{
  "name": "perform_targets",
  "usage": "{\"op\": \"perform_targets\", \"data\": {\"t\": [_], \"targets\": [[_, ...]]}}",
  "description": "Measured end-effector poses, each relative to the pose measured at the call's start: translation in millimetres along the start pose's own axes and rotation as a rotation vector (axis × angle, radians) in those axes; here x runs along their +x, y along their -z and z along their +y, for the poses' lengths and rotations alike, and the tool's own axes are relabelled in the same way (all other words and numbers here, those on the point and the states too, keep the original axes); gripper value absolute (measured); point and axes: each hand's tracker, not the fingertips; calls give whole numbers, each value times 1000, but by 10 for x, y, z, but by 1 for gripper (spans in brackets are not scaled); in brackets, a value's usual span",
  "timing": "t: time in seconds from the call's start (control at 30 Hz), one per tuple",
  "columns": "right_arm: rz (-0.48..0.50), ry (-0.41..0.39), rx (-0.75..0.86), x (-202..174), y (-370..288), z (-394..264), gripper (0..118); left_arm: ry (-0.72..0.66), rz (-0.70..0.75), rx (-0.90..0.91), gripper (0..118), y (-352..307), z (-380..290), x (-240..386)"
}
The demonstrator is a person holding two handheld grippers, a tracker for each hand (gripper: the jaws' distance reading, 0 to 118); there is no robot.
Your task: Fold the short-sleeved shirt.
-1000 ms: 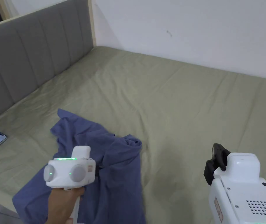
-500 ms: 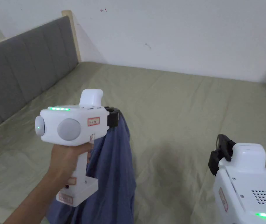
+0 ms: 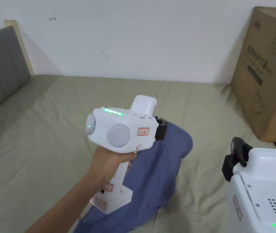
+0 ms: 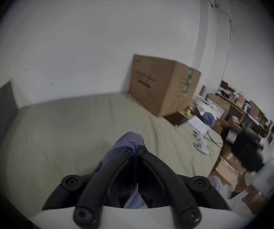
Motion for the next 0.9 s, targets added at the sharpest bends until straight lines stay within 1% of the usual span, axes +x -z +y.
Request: {"op": "perform_targets", "data": {"t": [0.1,0.27,0.43,0.47,0.5,0.53,0.57,0.6,0.63,0.67,0.7,0.73,0.77,0.9], "targets": [[-32,3,-21,155,-11,-66,0,9,-26,-130,3,454,-449,157],[-64,-6,-57,293,-20,-191,0,-19,-12,-352,3,1066,-1289,191],[-71,-5,-93,321,-4,-292,0,6,122,-589,3,1526,-2009,103],[-71,-5,-98,317,-4,-295,0,-2,144,-603,3,1544,-2087,84],[-70,-8,-102,318,-4,-301,0,-28,119,-558,3,1523,-2112,71],[-69,-11,-104,315,-8,-303,0,-48,128,-499,3,1456,-2043,91],[-67,-14,-104,311,-14,-301,0,-56,131,-521,4,1451,-2001,106],[-66,-15,-102,305,-18,-296,0,-55,130,-525,9,1416,-1945,107],[-65,-17,-100,303,-16,-289,0,-75,106,-515,21,1366,-1890,99],[-63,-17,-99,295,-18,-276,0,-106,73,-496,44,1310,-1842,90],[-62,-16,-93,282,-25,-258,0,-131,34,-460,77,1219,-1765,83],[-60,-12,-87,271,-33,-239,0,-151,19,-417,92,1129,-1696,69],[-56,-11,-82,262,-36,-219,0,-157,15,-367,98,1015,-1606,65],[-45,-12,-59,206,-47,-136,0,-140,53,-208,99,517,-1185,29]]}}
